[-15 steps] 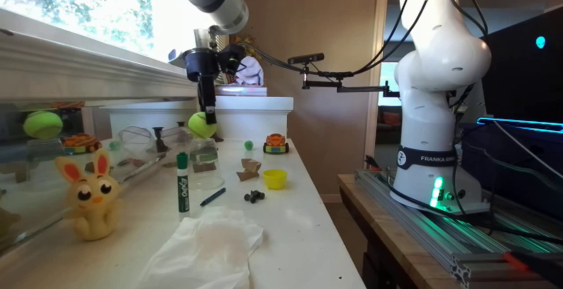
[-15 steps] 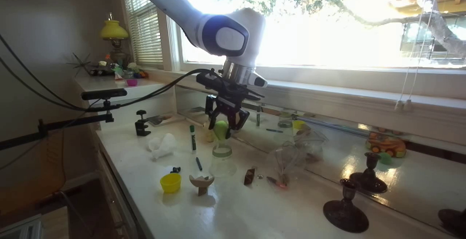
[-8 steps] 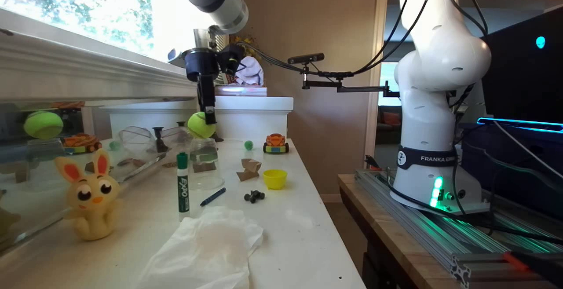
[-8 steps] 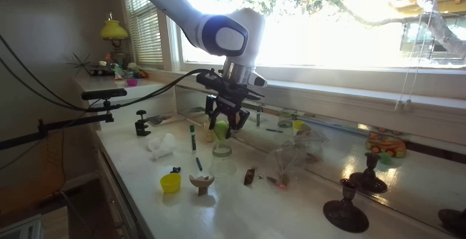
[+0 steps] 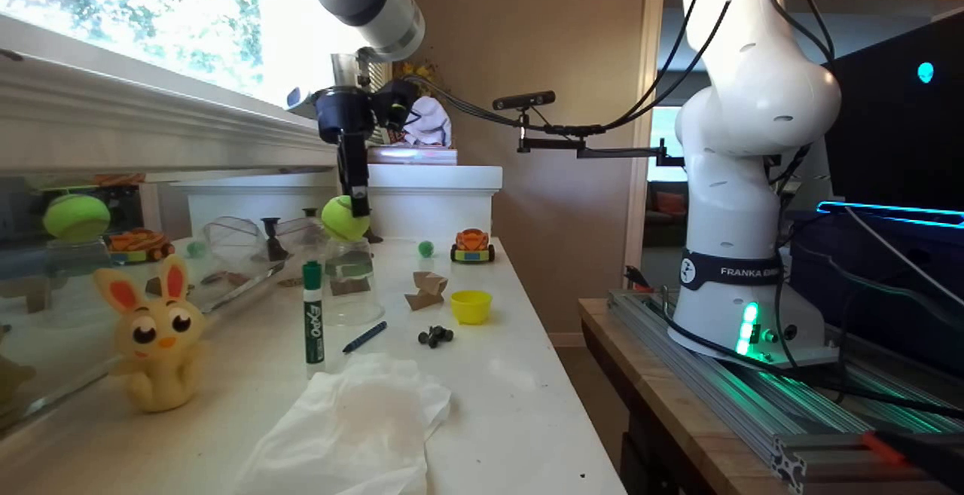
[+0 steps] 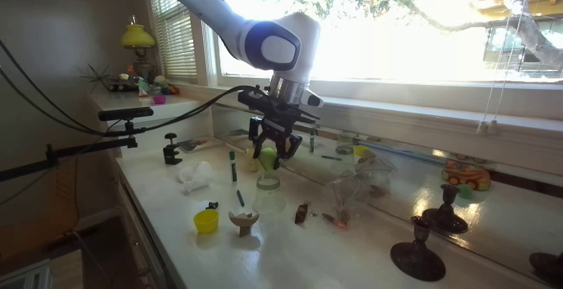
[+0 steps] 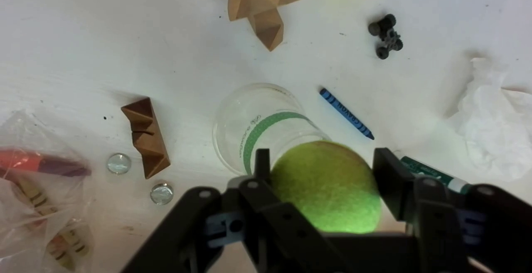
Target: Put the tennis ball on top of the clear cup
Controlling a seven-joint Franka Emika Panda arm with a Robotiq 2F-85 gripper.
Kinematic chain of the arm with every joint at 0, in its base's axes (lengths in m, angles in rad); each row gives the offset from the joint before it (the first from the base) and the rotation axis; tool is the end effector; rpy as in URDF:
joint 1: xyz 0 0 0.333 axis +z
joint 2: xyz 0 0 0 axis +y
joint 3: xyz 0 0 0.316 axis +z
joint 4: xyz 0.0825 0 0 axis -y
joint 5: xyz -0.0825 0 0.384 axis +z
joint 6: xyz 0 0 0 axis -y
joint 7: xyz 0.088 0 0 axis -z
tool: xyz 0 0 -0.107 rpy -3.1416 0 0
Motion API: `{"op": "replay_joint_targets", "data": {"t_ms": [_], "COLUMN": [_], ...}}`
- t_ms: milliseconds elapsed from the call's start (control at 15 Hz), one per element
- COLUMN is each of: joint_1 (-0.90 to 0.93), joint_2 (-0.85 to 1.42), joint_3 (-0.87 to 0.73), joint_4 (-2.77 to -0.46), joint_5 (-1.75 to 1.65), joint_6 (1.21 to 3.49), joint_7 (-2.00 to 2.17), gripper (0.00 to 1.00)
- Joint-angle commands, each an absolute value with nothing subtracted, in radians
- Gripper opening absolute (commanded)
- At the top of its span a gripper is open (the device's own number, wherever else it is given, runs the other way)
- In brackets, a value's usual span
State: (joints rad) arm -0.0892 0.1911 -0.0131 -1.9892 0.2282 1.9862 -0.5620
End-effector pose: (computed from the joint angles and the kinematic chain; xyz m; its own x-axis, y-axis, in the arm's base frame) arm 0.5682 -0.0440 0.3547 0.9346 0.3482 -0.0727 0.3190 -0.9108 -0.2621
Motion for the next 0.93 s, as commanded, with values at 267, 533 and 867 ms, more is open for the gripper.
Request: {"op": "replay_joint_targets", "data": {"t_ms": [267, 533, 867], "joint_1": [-0.088, -0.087, -0.085], "joint_2": [0.185, 0.181, 0.177], "joint_3": [-0.01, -0.009, -0.007], "joint_4": [-2.003, -2.006, -2.01], "joint_5": [0.195, 0.191, 0.182], "joint_6": [2.005, 2.001, 1.997], "joint_7": [-0.568, -0.567, -0.566], "gripper": [0.38, 0.38, 0.38]}}
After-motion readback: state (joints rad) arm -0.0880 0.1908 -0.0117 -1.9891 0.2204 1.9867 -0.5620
